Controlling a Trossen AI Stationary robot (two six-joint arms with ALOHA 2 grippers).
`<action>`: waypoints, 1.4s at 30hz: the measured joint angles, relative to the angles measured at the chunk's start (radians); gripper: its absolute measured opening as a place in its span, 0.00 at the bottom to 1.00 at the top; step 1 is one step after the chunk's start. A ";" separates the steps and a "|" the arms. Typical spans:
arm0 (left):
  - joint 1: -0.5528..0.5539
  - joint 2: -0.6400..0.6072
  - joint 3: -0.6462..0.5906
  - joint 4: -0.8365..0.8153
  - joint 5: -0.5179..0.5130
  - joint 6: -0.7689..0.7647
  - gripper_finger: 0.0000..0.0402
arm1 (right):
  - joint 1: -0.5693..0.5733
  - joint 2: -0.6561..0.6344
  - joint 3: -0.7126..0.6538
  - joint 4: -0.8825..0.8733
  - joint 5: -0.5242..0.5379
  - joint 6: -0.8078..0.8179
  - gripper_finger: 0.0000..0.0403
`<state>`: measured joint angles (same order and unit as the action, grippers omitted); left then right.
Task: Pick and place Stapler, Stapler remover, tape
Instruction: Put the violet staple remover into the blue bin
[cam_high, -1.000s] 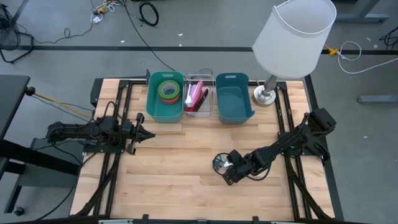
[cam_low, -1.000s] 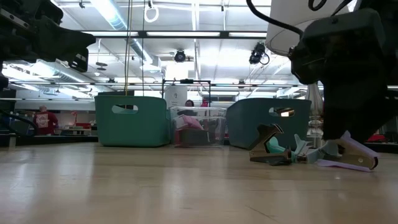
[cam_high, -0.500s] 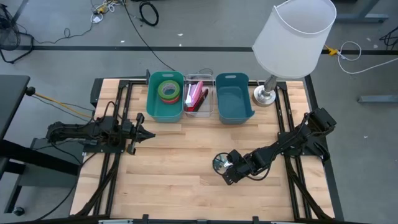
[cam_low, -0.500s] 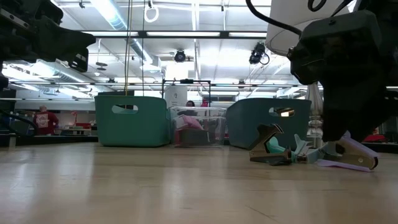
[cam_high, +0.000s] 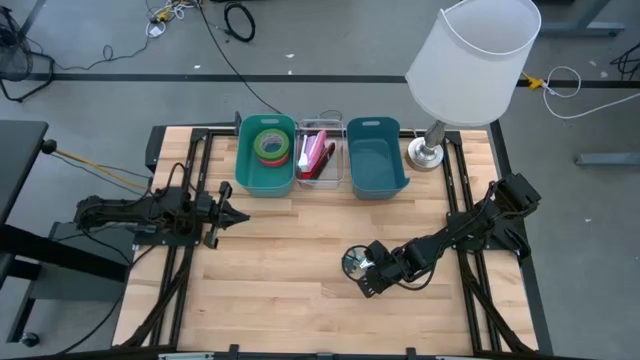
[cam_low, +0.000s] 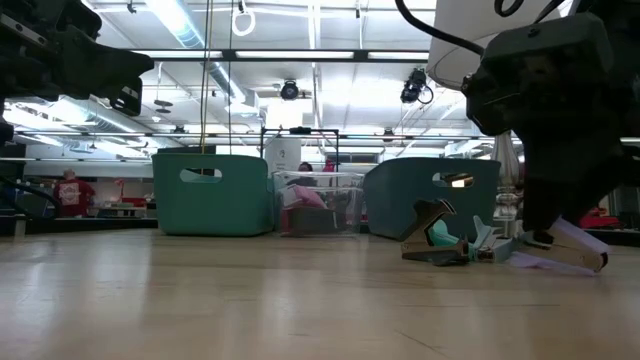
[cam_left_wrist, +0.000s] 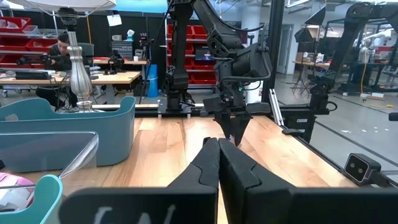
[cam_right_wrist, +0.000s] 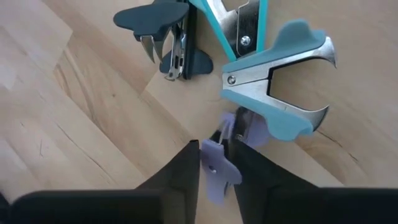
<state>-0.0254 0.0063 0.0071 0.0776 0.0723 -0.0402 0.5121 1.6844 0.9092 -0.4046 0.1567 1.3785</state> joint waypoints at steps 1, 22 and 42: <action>0.000 0.000 0.000 0.000 0.000 0.000 0.01 | 0.000 0.000 0.000 0.000 0.000 0.000 0.20; 0.000 0.000 0.000 0.000 0.000 0.000 0.01 | -0.013 -0.025 0.119 -0.021 -0.009 -0.100 0.14; 0.000 0.000 0.000 0.000 0.000 0.000 0.01 | -0.291 -0.180 0.190 -0.067 -0.017 -0.433 0.15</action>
<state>-0.0254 0.0063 0.0067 0.0776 0.0723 -0.0402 0.2211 1.5043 1.0988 -0.4711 0.1395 0.9454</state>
